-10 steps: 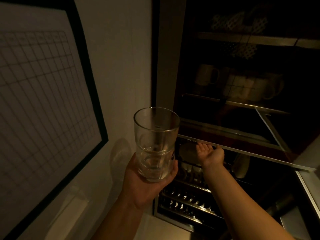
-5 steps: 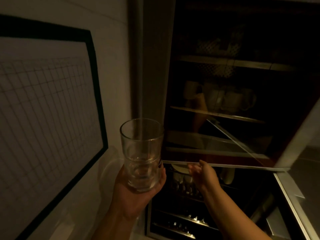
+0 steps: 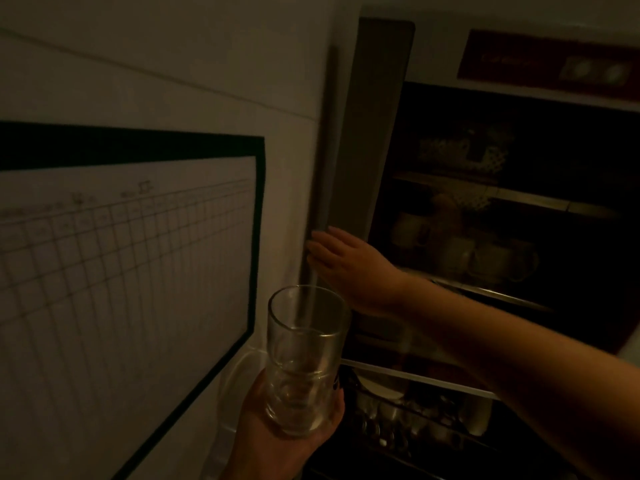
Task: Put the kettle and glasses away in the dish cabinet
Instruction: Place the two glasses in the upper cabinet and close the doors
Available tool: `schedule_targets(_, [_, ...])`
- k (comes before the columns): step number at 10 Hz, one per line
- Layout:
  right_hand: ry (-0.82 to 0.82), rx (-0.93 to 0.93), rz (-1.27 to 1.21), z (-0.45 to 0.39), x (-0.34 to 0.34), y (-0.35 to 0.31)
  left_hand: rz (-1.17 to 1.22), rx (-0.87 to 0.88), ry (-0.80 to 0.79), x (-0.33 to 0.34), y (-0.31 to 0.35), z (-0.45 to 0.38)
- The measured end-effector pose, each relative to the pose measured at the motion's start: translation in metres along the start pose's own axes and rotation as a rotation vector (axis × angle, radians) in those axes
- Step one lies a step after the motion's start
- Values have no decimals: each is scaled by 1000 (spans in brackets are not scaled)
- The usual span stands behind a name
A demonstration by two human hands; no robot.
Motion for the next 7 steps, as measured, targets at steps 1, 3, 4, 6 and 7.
schedule_targets(1, [-94, -36, 96, -20, 6, 5, 207, -169, 125, 2, 2, 8])
schedule_targets(3, [-179, 37, 65, -23, 11, 8, 618, -360, 49, 3, -6, -9])
schedule_targets(4, [-196, 21, 99, -18, 8, 6, 593, -343, 35, 1, -3, -9])
schedule_targets(6, [-59, -21, 55, -13, -9, 1, 578, -371, 40, 0, 5, -8])
schedule_targets(7, [-21, -49, 71, -11, -18, -1, 588, -336, 31, -1, 8, -6])
Point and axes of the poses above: each hand's wrist, its own z-axis away from the middle knuckle, its own x-axis out of the palm, y = z × x, the point moved 4 cm from there along -z, towards the middle knuckle, and after that the axes turned 7 degrees about x, right-handed, at the moved point
